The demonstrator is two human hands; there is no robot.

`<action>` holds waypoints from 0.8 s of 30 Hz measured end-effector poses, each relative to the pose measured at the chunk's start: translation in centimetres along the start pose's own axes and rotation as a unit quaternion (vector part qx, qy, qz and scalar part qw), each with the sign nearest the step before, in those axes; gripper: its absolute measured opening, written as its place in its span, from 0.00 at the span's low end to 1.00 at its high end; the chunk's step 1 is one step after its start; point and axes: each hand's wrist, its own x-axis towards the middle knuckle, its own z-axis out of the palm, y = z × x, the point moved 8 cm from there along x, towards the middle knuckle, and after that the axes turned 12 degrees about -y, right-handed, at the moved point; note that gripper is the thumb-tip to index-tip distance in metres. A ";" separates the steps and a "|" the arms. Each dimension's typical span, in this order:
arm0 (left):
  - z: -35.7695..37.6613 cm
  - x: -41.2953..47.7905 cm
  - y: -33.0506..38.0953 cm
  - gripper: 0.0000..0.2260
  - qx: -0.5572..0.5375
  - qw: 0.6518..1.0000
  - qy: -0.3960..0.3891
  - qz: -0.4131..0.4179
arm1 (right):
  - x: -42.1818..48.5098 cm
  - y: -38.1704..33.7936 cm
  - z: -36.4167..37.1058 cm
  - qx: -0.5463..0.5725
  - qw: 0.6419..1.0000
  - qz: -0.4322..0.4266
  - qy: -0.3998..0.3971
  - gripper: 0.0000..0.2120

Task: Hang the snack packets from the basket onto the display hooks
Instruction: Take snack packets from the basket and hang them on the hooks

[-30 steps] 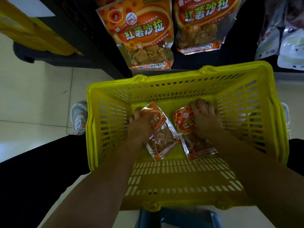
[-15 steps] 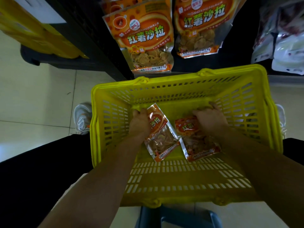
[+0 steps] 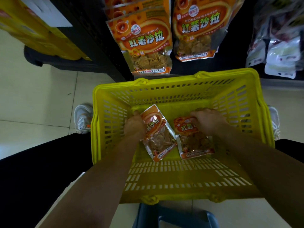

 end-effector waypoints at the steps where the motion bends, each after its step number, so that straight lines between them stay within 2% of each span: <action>1: -0.2 0.1 0.1 0.20 -0.008 1.000 0.004 0.008 | 0.0 0.0 -0.1 0.005 1.000 0.003 0.002 0.11; 4: -0.5 -0.1 0.4 0.12 -0.034 0.999 -0.017 0.039 | -0.1 0.1 -0.6 0.040 0.999 0.022 0.008 0.08; 9: -3.0 -2.3 1.6 0.11 -0.056 0.994 0.003 0.098 | -0.7 -0.4 -1.9 0.071 0.997 0.022 -0.005 0.07; 15: -7.0 -7.1 3.5 0.08 -0.048 0.982 -0.020 0.179 | -4.2 -2.7 -5.5 0.066 0.998 -0.011 -0.015 0.04; 19: -11.2 -11.8 4.9 0.02 -0.024 0.975 -0.005 0.219 | -8.6 -5.5 -10.0 0.035 0.998 -0.050 0.005 0.05; 22: -15.7 -16.1 6.3 0.07 -0.008 0.970 0.018 0.242 | -13.0 -7.8 -14.1 0.002 0.997 -0.070 0.038 0.05; 24: -18.8 -19.3 7.4 0.05 0.008 0.964 0.028 0.263 | -16.1 -9.3 -17.3 -0.019 0.994 -0.077 0.075 0.04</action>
